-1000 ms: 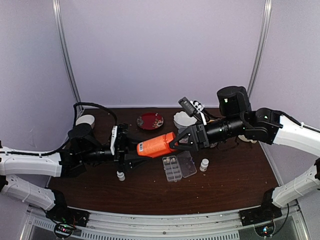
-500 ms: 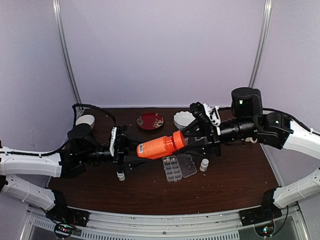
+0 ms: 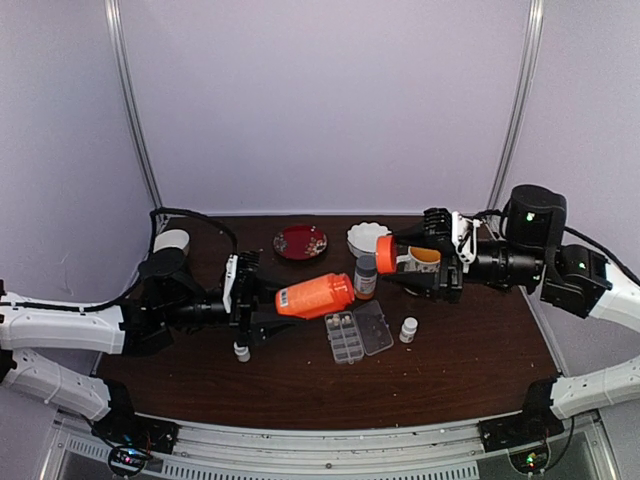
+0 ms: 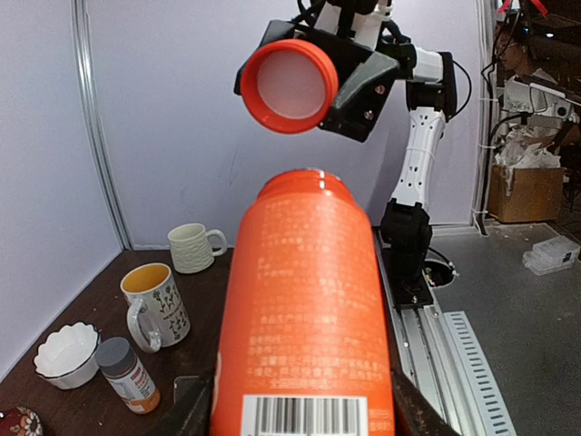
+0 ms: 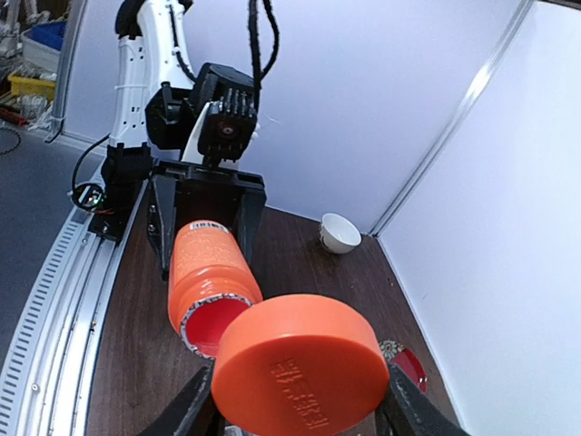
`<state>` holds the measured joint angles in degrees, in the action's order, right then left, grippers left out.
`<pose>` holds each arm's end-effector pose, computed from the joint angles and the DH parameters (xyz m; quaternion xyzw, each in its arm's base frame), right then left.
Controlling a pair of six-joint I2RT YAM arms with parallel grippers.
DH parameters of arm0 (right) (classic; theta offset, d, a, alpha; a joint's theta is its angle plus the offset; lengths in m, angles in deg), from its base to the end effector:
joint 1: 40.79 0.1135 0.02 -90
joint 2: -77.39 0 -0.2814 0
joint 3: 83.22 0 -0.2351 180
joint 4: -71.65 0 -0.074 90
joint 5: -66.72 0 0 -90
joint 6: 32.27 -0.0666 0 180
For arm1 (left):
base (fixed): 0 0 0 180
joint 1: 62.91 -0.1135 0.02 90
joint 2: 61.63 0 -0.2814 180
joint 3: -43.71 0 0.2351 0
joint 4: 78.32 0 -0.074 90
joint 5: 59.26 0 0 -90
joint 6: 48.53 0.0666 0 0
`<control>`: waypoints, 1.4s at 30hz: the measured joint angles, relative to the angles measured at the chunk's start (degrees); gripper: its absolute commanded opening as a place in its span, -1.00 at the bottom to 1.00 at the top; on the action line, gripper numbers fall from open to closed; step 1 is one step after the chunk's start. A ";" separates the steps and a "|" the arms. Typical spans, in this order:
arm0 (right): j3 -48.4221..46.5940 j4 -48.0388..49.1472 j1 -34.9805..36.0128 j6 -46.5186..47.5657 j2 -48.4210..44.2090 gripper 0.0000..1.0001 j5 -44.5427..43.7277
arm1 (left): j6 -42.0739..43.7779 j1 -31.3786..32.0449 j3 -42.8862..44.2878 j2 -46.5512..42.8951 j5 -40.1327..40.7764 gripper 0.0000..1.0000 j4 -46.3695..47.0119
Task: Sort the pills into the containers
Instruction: Screw the lid of the pill bottle onto the pill bottle, then pour the pill into the compartment of the pill container.
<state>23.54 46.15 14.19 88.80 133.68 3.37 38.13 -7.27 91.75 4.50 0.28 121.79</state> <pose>0.1022 0.1979 0.3963 -0.6131 0.4365 0.3024 0.5849 0.1194 -0.2345 0.3025 0.4650 0.5183 -0.5005 0.5144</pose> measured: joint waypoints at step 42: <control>26.69 16.11 -0.11 -60.50 8.22 -1.00 -18.08 | -5.33 2.34 7.72 28.74 15.96 -1.00 -15.34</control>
<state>50.23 62.26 14.08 28.30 141.90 -14.70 32.80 -4.94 99.46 33.24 16.24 106.44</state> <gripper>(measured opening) 0.543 0.532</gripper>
